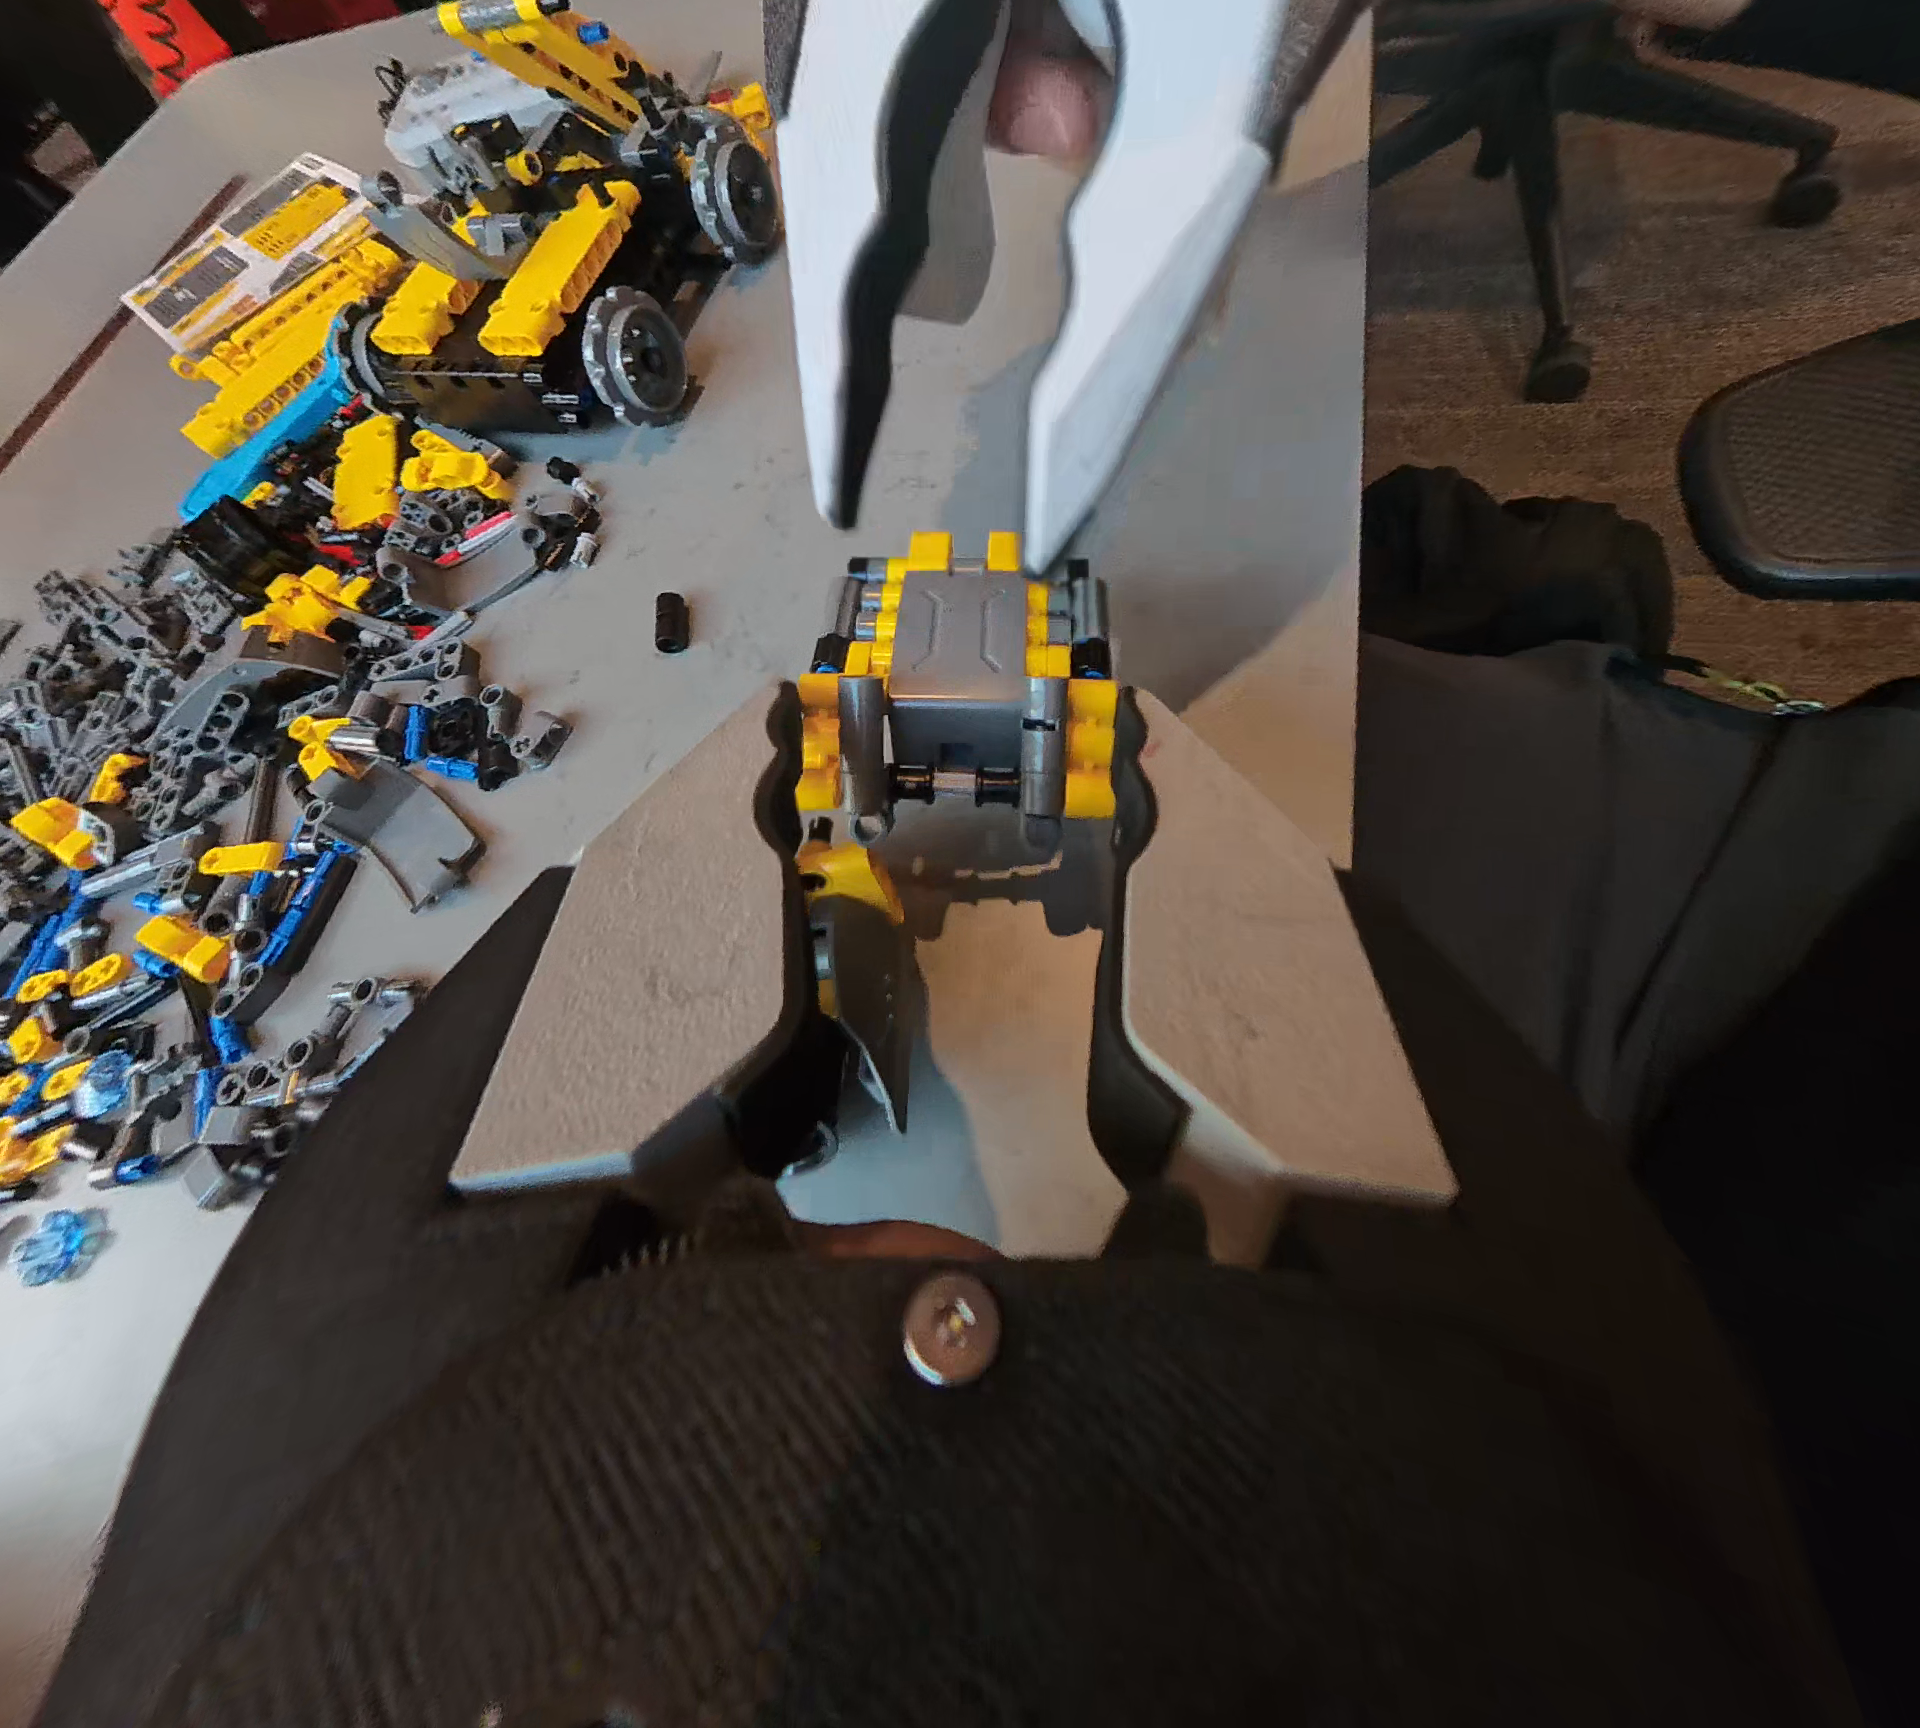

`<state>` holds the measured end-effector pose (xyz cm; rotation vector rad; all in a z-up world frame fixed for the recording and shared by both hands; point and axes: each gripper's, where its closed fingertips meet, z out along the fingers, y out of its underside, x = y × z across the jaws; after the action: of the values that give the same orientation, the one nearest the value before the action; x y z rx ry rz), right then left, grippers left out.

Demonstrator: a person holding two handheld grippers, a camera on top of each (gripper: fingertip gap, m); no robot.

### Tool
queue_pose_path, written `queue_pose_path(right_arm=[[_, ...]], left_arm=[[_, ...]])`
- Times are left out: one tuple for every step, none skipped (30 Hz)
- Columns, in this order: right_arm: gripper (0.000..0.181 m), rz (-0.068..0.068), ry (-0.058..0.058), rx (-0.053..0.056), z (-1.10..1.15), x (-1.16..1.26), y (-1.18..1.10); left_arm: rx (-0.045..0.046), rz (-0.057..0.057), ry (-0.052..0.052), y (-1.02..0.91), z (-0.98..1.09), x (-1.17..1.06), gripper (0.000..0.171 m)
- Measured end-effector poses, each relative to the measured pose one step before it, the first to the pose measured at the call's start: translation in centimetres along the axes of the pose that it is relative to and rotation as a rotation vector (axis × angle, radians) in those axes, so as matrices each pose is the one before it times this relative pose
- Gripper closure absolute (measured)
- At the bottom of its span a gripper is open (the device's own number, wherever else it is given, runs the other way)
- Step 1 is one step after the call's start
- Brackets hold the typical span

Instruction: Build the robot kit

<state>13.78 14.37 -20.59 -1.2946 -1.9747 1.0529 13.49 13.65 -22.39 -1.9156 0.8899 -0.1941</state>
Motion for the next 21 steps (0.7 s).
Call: queue_pose_path(right_arm=[[0.145,0.0838,0.0437,0.0297,-0.443,0.767,0.082],[0.139,0.1011,0.0178,0.0256,-0.355,0.454,0.268],[0.13,0.1053,-0.0072,0.018,-0.227,0.169,0.484],[0.127,0.0924,-0.0038,0.0143,-0.161,0.281,0.557],[0.124,0.0777,-0.0218,0.0431,-0.189,-0.021,0.07],[0.126,0.0787,-0.0554,0.0697,-0.262,-0.579,-0.471],[0.133,0.0831,-0.0684,0.0786,-0.207,-0.816,-0.765],[0.135,0.0699,-0.076,0.066,-0.065,-1.053,-0.665],[0.136,0.0547,-0.0516,0.0518,0.137,-0.796,-0.498],[0.138,0.0437,-0.016,0.0478,0.282,-0.307,-0.416],[0.139,0.0205,-0.0231,0.027,0.405,-0.478,-0.098],[0.14,-0.0025,-0.0218,0.0105,0.515,-0.557,0.113],[0.144,-0.0087,0.0016,0.0121,0.584,-0.25,0.083],[0.152,-0.0009,0.0178,0.0098,0.604,0.074,0.086],[0.164,0.0118,0.0192,0.0016,0.545,0.247,0.162],[0.17,0.0196,0.0045,0.0017,0.346,0.122,0.087],[0.172,0.0269,-0.0123,0.0077,0.205,-0.06,-0.084],[0.172,0.0162,0.0021,-0.0024,0.09,0.17,0.001],[0.174,-0.0055,0.0306,0.0025,-0.078,0.603,-0.129],[0.174,-0.0071,0.0335,0.0014,-0.214,0.707,-0.226],[0.174,0.0075,0.0282,-0.0051,-0.279,0.733,-0.235]], left_arm=[[0.00467,0.0199,-0.0178,-0.084,-0.199,-0.05,0.114],[0.01788,0.0295,-0.0259,-0.33,-0.313,-0.125,0.114],[0.02439,0.0305,-0.0296,-0.465,-0.376,-0.222,0.114],[0.03048,0.0263,-0.0342,-0.571,-0.396,-0.341,0.115],[0.03924,0.0238,-0.0297,-0.65,-0.381,-0.318,0.114],[0.0438,0.0146,-0.0202,-0.642,-0.332,-0.219,0.114],[0.03657,-0.0016,-0.0159,-0.511,-0.227,-0.216,0.114],[0.02661,-0.0118,-0.018,-0.366,-0.131,-0.286,0.114],[0.02657,-0.0122,-0.027,-0.344,-0.117,-0.391,0.114],[0.02749,-0.0105,-0.0296,-0.371,-0.103,-0.415,0.114],[0.01959,-0.0114,-0.0182,-0.252,-0.033,-0.249,0.114],[0.00808,-0.0129,-0.0061,-0.054,0.076,-0.037,0.114],[-0.00422,-0.0118,0.0037,0.161,0.175,0.151,0.114],[-0.00857,-0.0082,0.0087,0.275,0.198,0.279,0.114],[-0.00579,-0.0058,0.0041,0.242,0.153,0.259,0.114],[-0.01031,-0.0067,-0.0105,0.298,0.104,0.006,0.114],[-0.01478,-0.0109,-0.0095,0.328,0.086,-0.097,0.114],[-0.01991,-0.0174,0.0022,0.286,0.03,-0.076,0.114],[-0.02119,-0.0248,0.0095,0.196,-0.106,-0.114,0.115],[-0.01735,-0.0264,0.0082,0.102,-0.255,-0.288,0.11],[-0.02549,-0.0326,0.004,0.219,-0.351,-0.501,0.103]])
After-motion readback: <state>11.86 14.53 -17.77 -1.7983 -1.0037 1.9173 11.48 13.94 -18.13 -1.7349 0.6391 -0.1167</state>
